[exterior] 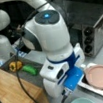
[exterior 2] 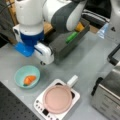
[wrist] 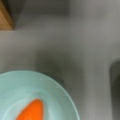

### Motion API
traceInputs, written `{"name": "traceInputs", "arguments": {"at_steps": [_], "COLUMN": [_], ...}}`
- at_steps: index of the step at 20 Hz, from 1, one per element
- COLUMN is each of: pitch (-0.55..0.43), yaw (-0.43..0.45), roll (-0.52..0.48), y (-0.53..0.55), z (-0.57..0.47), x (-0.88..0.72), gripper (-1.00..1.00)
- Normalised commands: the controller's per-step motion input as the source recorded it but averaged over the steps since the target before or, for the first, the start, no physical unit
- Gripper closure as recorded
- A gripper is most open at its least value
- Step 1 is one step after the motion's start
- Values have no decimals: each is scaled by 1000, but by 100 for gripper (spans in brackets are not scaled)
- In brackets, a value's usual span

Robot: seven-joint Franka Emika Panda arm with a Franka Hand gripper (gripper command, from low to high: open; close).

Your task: Open the drawer. Pick up the carrot. Put the carrots in the drawer.

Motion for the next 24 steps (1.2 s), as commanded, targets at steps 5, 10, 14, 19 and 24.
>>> {"name": "traceInputs", "arguments": {"at_steps": [5, 10, 14, 19, 24], "pitch": [211, 153, 137, 125, 102], "yaw": [103, 107, 117, 127, 133], "roll": [-40, -53, -47, -29, -20], "y": [-192, -220, -213, -174, -155], "z": [-78, -70, -8, 3, 21], "x": [424, 410, 357, 339, 321], "gripper": [-100, -100, -100, -100, -100]}}
